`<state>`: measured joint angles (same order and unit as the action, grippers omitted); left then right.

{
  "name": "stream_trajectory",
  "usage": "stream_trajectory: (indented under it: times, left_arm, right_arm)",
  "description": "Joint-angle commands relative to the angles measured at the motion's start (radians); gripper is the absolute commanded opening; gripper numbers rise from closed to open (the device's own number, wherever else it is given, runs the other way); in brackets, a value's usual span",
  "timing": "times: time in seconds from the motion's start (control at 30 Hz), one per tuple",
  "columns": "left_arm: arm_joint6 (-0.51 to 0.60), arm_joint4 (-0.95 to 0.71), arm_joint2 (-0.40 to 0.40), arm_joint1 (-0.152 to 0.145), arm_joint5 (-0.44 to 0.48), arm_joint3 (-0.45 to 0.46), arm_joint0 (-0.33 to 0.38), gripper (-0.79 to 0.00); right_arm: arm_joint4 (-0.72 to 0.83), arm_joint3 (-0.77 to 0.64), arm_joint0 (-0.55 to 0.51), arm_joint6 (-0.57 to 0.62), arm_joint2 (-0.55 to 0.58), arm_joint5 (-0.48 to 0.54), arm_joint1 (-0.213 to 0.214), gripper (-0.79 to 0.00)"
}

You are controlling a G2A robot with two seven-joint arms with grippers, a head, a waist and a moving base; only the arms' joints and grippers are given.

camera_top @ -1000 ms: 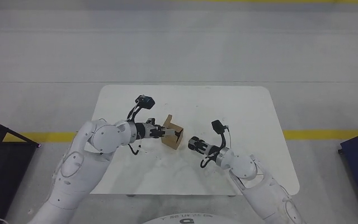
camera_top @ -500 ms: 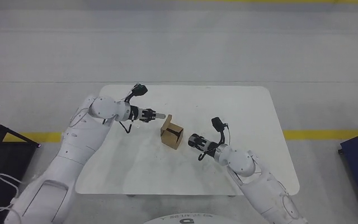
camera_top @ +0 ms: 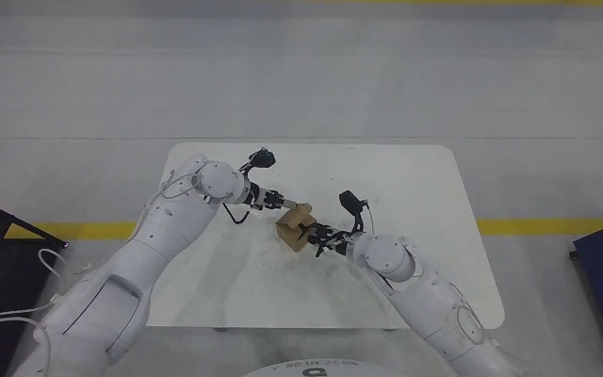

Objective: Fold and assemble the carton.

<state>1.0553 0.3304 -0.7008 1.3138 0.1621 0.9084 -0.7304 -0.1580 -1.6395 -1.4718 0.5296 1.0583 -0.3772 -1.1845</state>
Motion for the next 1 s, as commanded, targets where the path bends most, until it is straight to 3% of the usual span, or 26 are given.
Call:
stream_trajectory:
  times: [0.0, 0.27, 0.47, 0.5, 0.57, 0.6, 0.97]
  left_arm:
    - [-0.006, 0.013, 0.012, 0.004, -0.005, -0.001, -0.004, 0.0]
    - [-0.022, 0.024, 0.016, 0.01, -0.01, -0.007, -0.008, -0.006]
    - [-0.021, 0.024, 0.009, 0.01, -0.012, -0.014, -0.011, -0.009]
    - [-0.019, 0.022, 0.01, 0.011, -0.014, -0.016, -0.011, -0.006]
    - [-0.018, 0.02, 0.011, 0.014, -0.016, -0.021, -0.008, -0.009]
    - [-0.016, 0.017, 0.013, 0.016, -0.017, -0.024, -0.006, -0.015]
    - [-0.021, 0.01, 0.023, 0.034, -0.006, -0.07, 0.015, -0.015]
  right_arm:
    - [0.002, 0.005, 0.006, -0.002, -0.005, -0.001, -0.002, -0.785]
    - [0.018, 0.005, -0.007, -0.015, 0.013, 0.011, 0.0, -0.785]
    - [0.034, -0.032, -0.079, -0.006, 0.076, 0.104, 0.016, -0.785]
    - [0.031, -0.037, -0.09, -0.003, 0.083, 0.122, 0.019, -0.727]
    - [0.025, -0.047, -0.107, -0.005, 0.091, 0.135, 0.022, -0.529]
    - [0.021, -0.053, -0.113, -0.007, 0.093, 0.136, 0.023, -0.517]
    - [0.001, -0.08, -0.14, -0.019, 0.093, 0.152, 0.027, -0.563]
